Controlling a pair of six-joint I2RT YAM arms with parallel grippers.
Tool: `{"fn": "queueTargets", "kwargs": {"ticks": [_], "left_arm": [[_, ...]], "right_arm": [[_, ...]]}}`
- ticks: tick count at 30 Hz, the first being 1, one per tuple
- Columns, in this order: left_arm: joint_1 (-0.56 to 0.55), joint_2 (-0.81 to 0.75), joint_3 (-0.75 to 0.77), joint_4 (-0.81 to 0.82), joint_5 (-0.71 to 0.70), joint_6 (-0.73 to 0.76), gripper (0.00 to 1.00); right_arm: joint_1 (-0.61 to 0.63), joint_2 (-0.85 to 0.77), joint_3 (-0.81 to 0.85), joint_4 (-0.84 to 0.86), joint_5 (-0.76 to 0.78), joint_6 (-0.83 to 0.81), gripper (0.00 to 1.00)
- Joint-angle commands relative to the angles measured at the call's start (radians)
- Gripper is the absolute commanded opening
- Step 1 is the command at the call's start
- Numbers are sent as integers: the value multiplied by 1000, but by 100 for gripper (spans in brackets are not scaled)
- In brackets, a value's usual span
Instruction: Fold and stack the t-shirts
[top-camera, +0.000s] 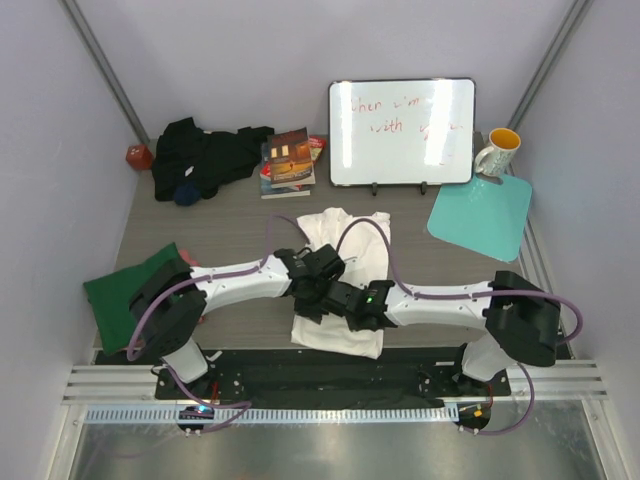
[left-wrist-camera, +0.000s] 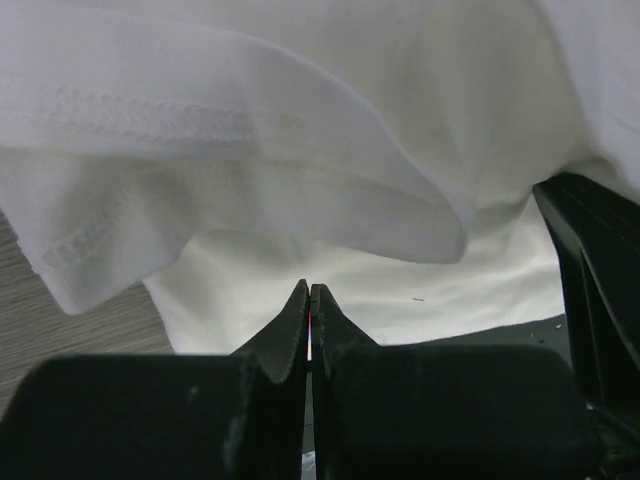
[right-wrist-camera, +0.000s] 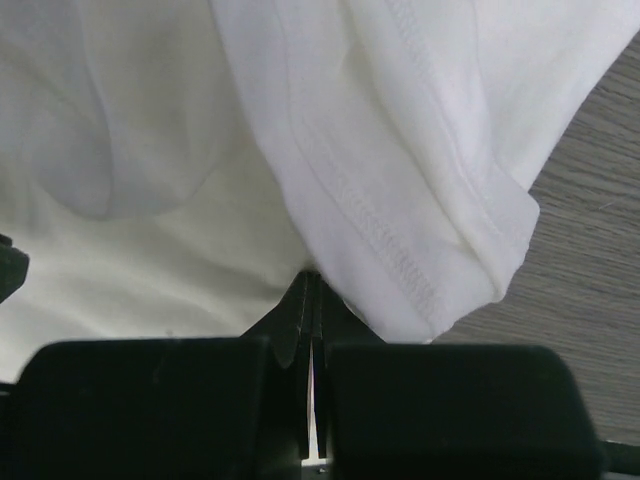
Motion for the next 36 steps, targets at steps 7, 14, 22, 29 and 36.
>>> {"fn": "queueTargets", "kwargs": {"ticks": [7, 14, 22, 29, 36], "left_arm": [[-11, 50, -41, 66, 10, 5, 0], [-40, 112, -79, 76, -2, -4, 0], [-56, 133, -141, 92, -13, -36, 0], [-66, 110, -210, 114, -20, -62, 0], [-66, 64, -234, 111, -29, -68, 0]], "right_arm": [[-116, 83, 39, 118, 96, -93, 1], [-202, 58, 82, 141, 115, -151, 1], [-239, 92, 148, 166, 141, -180, 1], [-276, 128, 197, 233, 153, -216, 1], [-326, 171, 261, 298, 176, -250, 1]]}}
